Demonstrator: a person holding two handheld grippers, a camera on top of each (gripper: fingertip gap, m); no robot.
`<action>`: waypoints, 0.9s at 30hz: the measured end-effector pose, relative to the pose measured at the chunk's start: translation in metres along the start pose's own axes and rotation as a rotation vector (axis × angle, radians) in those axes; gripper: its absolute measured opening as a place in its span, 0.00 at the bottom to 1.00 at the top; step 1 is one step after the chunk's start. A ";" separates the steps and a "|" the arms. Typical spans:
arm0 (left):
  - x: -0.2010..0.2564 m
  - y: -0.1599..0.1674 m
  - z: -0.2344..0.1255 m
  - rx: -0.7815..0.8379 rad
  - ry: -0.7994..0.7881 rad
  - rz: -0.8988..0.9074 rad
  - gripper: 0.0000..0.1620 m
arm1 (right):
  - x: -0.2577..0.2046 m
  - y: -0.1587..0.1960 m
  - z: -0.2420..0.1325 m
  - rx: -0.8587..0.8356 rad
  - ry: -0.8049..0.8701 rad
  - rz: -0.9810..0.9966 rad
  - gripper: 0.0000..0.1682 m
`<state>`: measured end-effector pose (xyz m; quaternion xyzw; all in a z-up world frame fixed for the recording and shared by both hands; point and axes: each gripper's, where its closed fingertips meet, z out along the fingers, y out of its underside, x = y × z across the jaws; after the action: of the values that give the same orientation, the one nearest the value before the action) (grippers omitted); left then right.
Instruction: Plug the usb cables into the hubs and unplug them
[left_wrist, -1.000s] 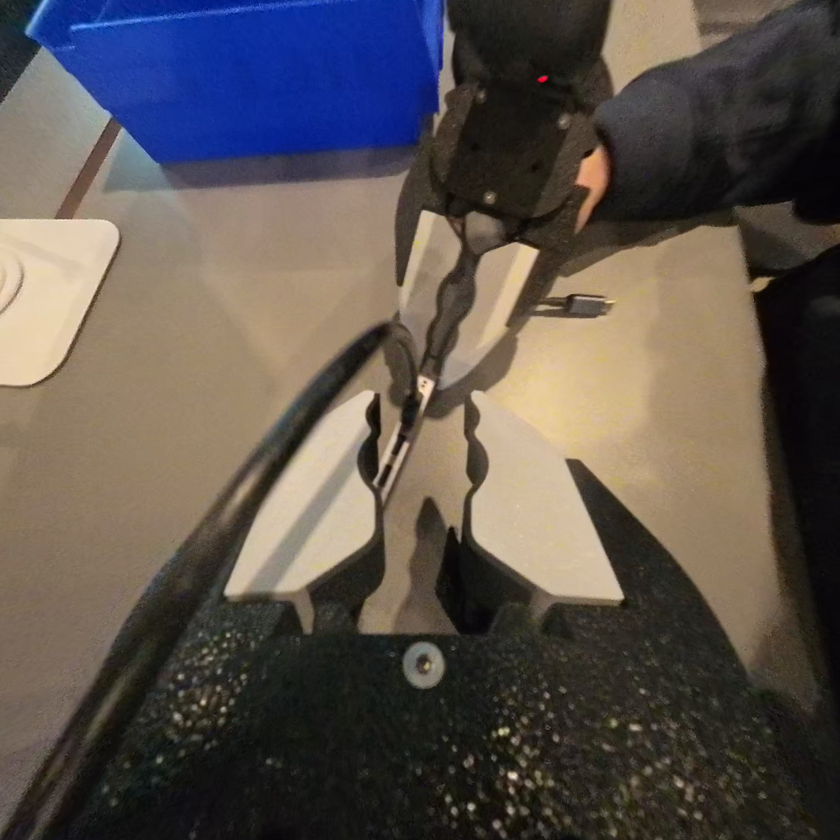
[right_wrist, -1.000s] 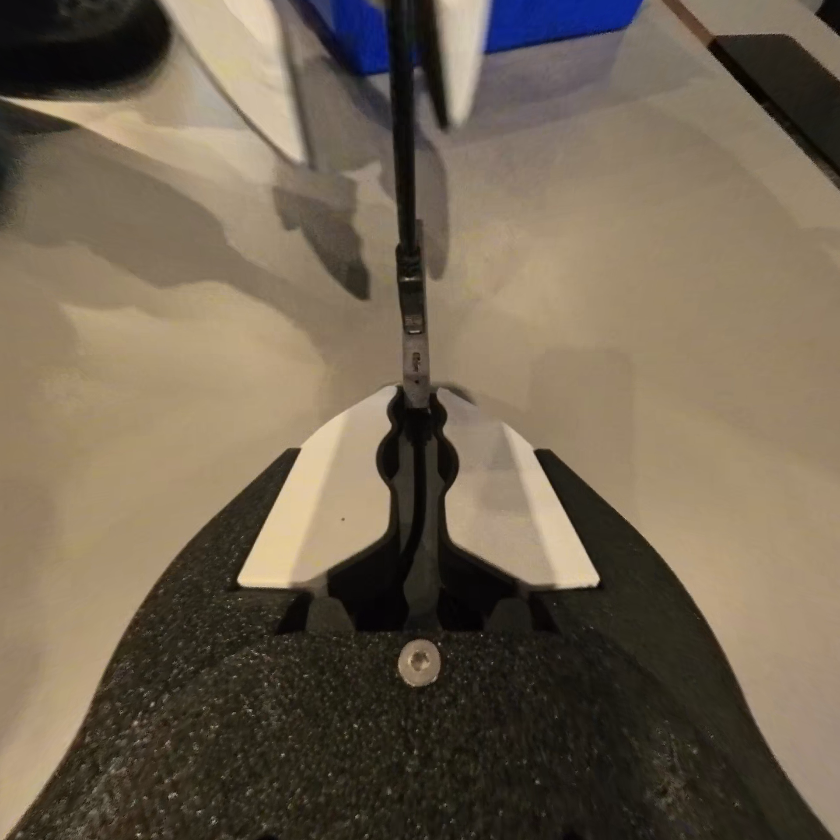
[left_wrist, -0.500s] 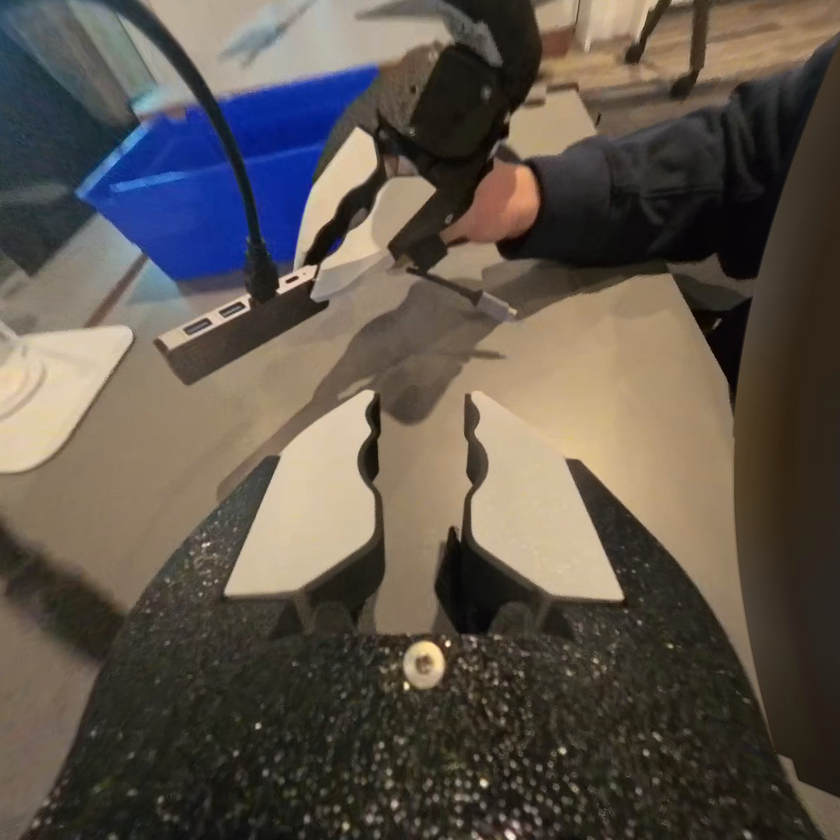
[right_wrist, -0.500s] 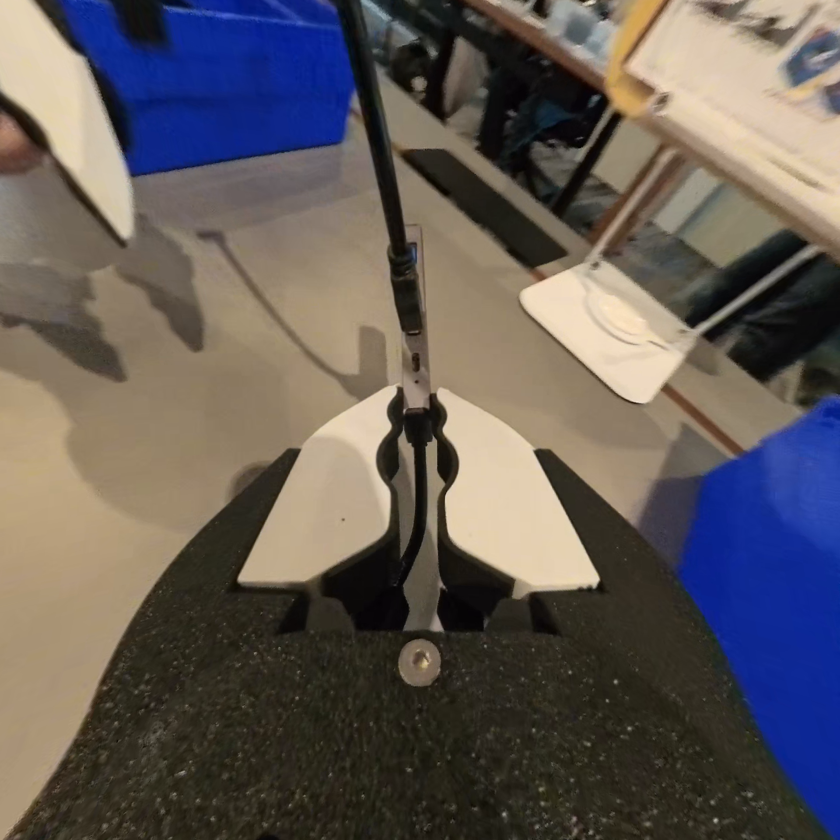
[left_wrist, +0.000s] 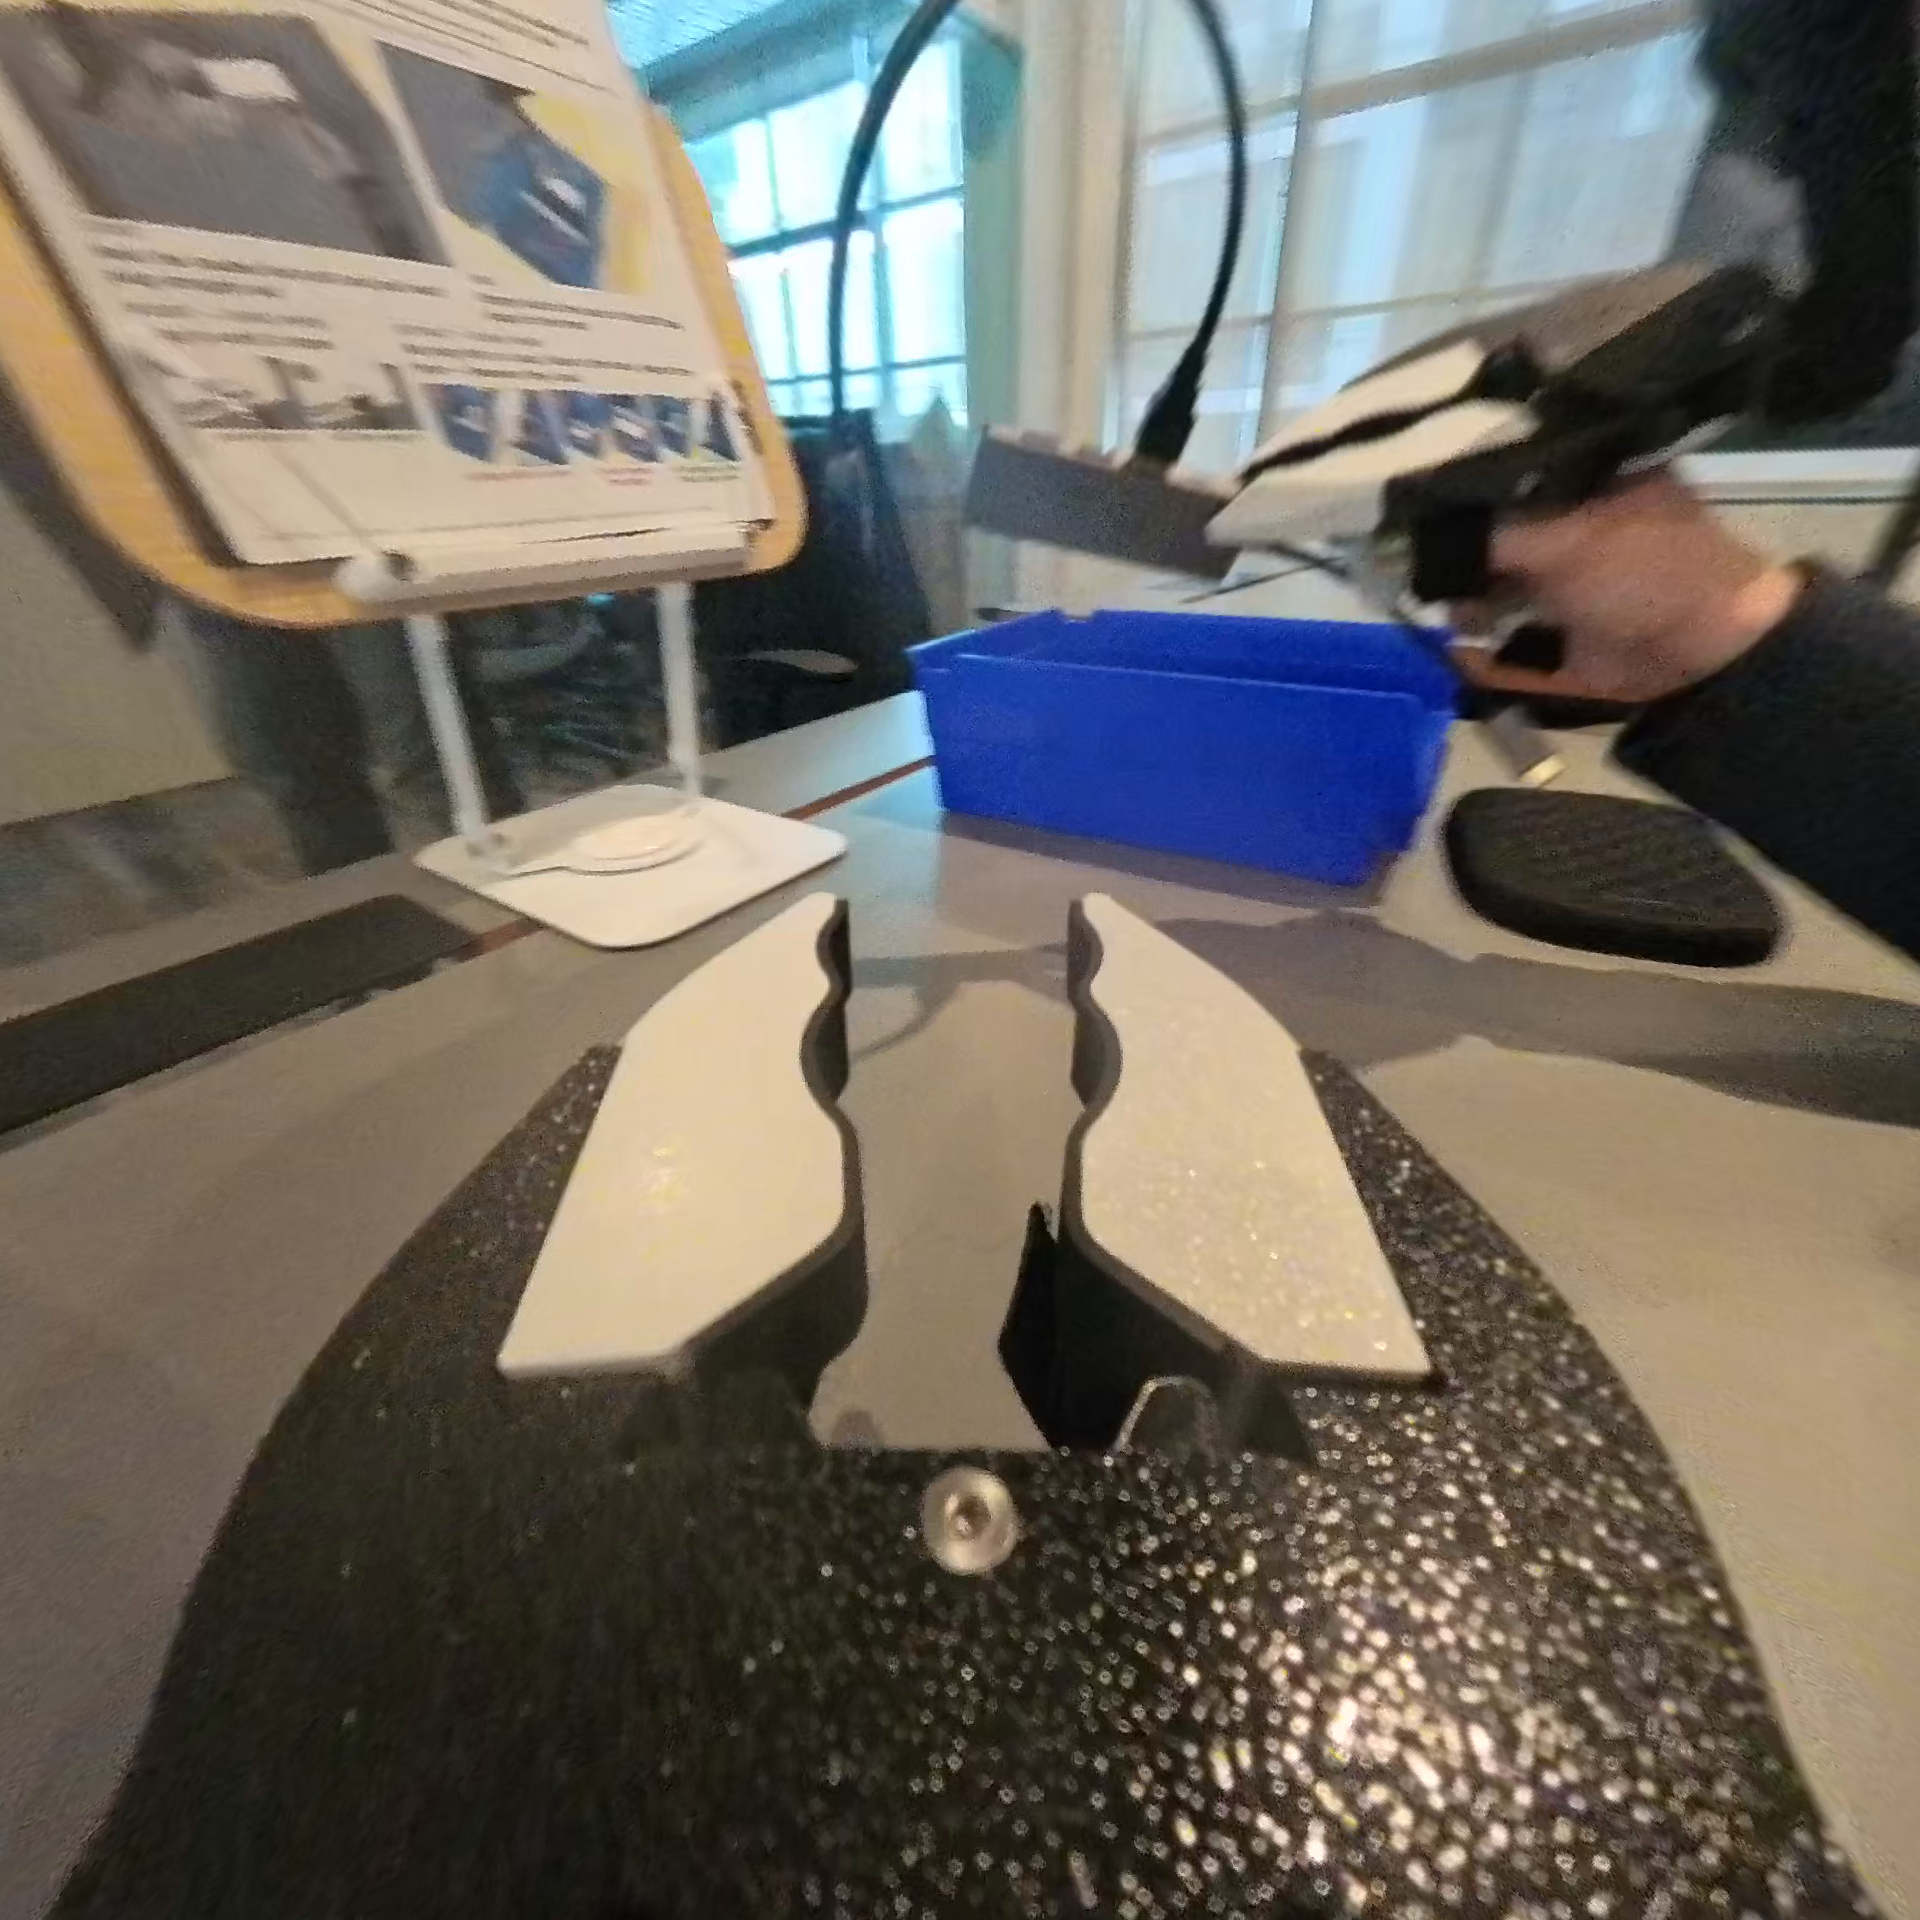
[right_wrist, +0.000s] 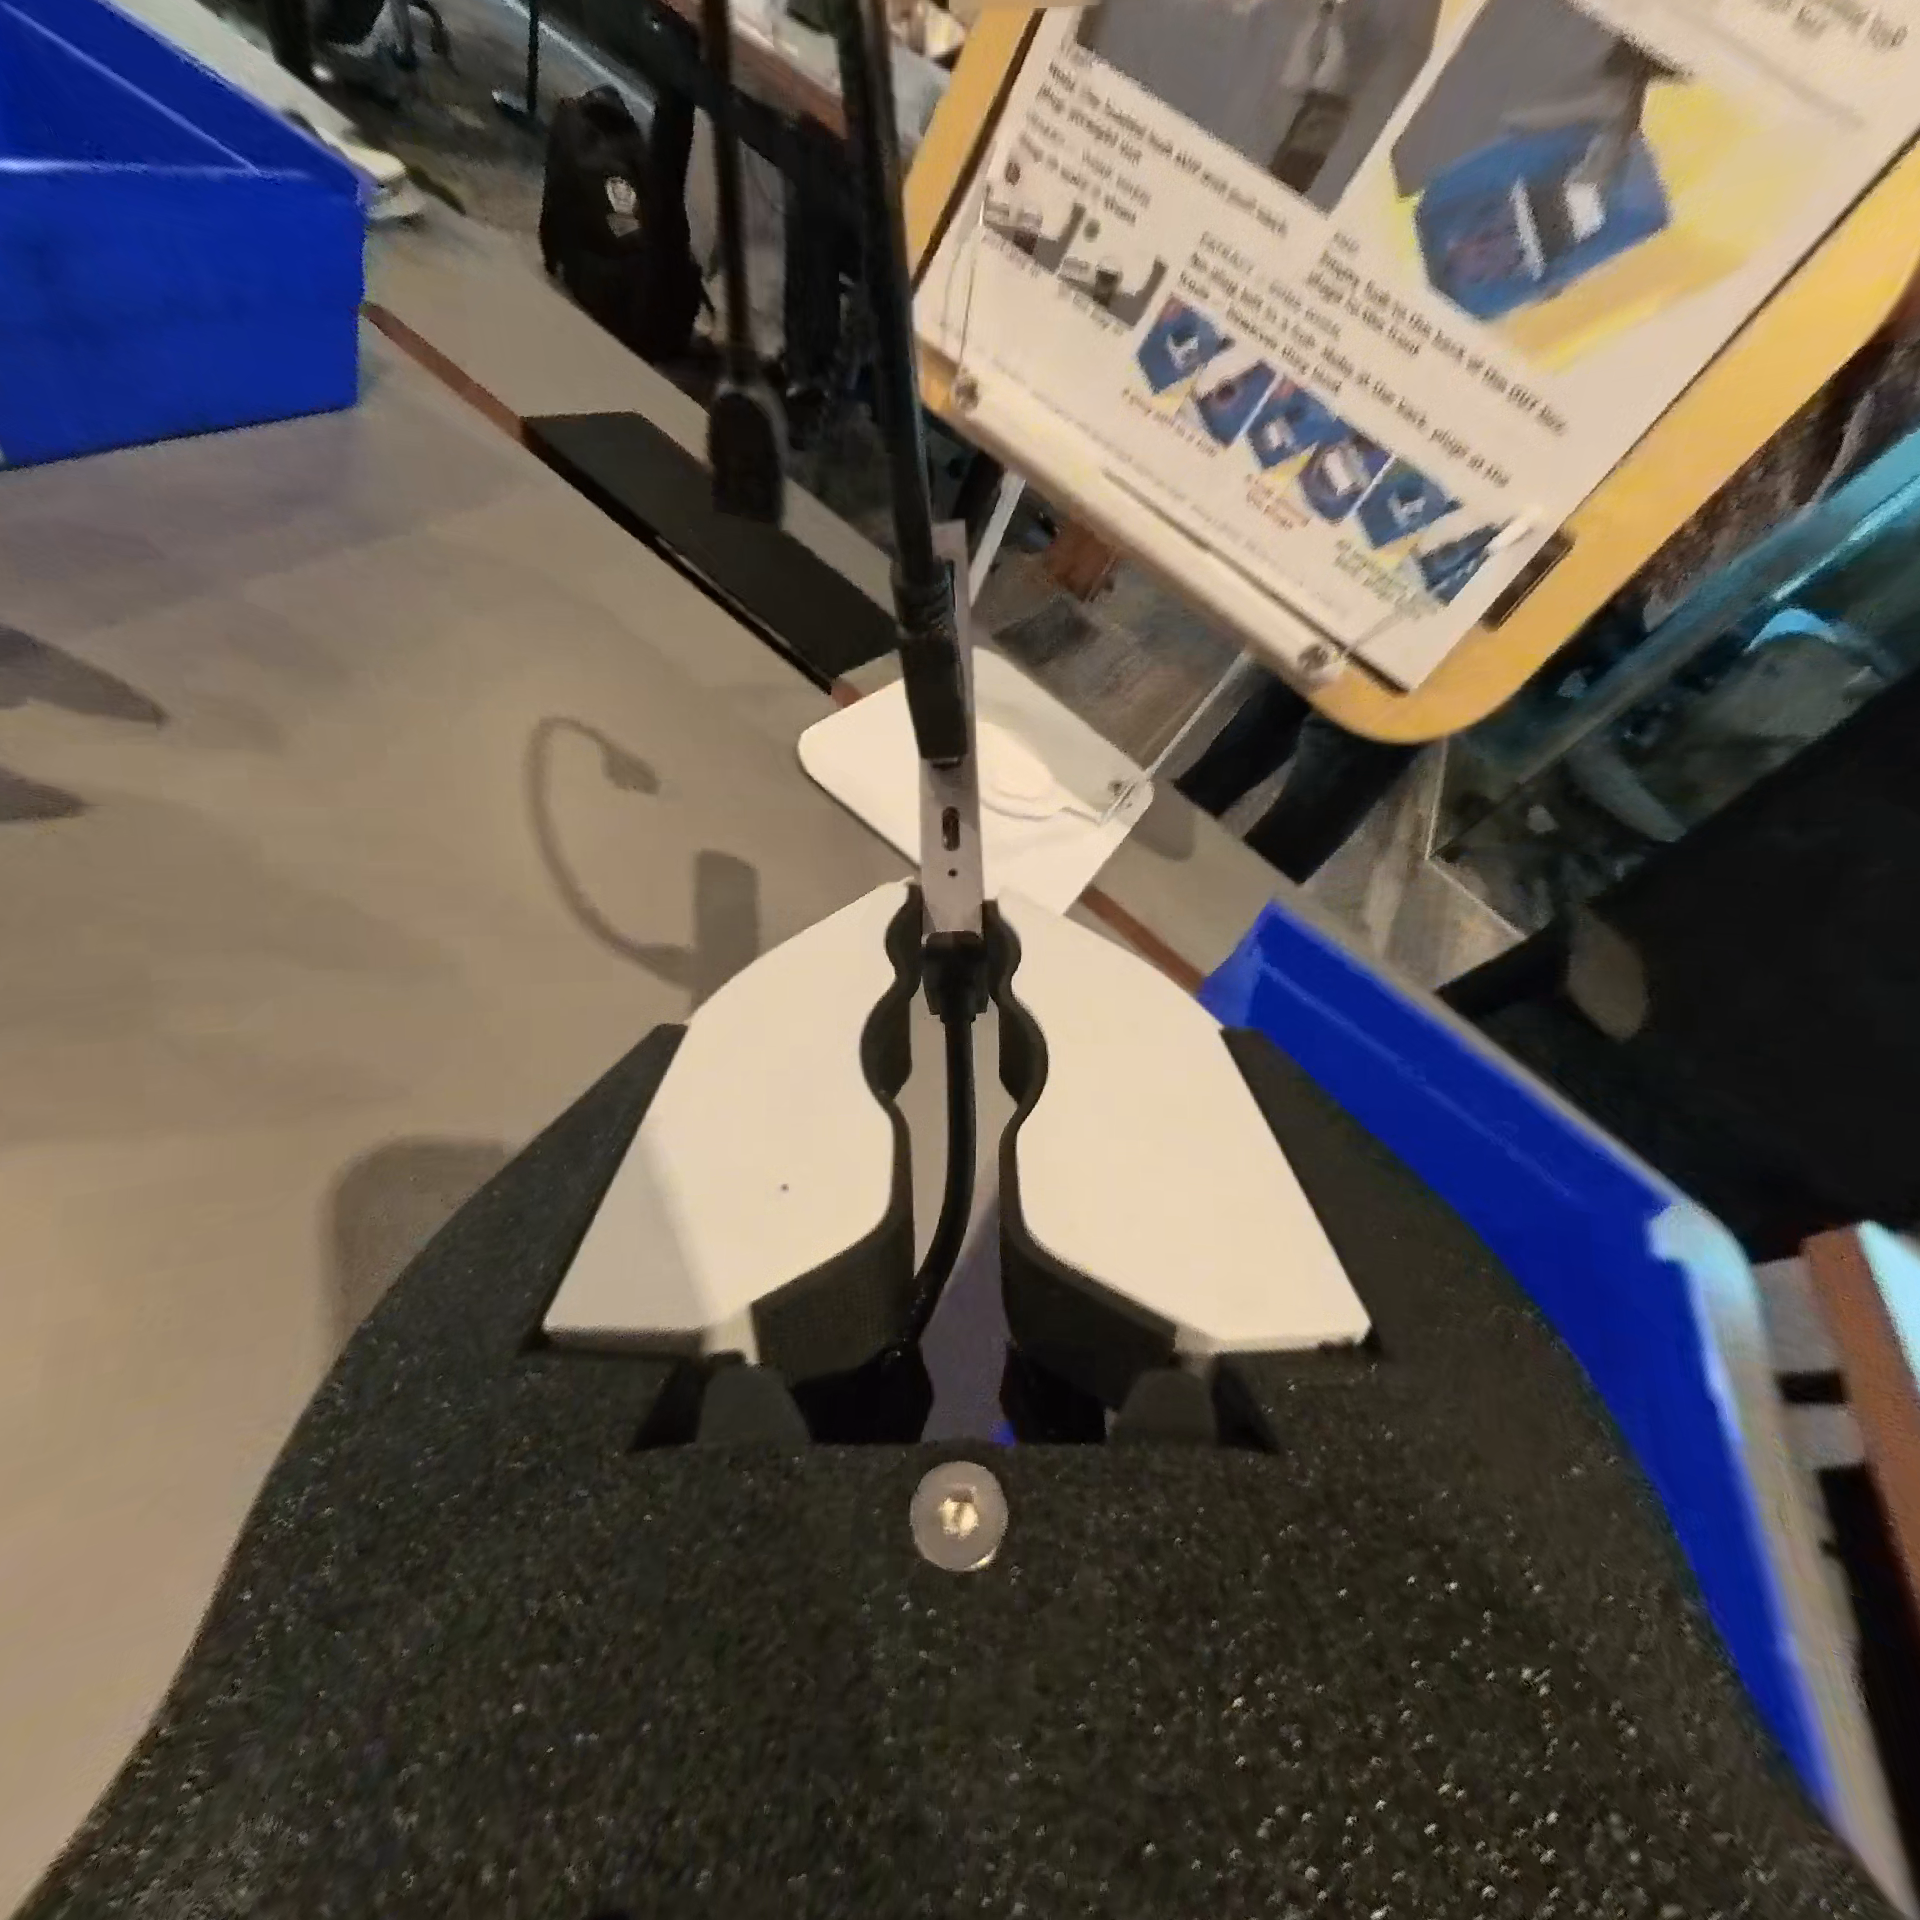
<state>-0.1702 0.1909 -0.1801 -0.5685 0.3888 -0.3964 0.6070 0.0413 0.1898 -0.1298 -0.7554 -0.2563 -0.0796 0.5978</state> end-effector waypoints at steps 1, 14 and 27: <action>-0.005 0.001 -0.001 0.006 -0.035 0.017 0.24 | 0.005 -0.010 0.001 0.001 -0.021 -0.032 0.07; -0.017 0.019 0.000 0.016 -0.149 0.162 0.24 | 0.068 -0.031 -0.007 -0.005 0.029 0.027 0.07; -0.012 0.018 0.000 0.030 -0.141 0.184 0.23 | 0.156 0.023 -0.041 -0.060 0.384 0.175 0.07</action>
<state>-0.1739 0.2024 -0.1974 -0.5476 0.3896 -0.3040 0.6752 0.1933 0.1929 -0.0722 -0.7631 -0.0689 -0.1774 0.6176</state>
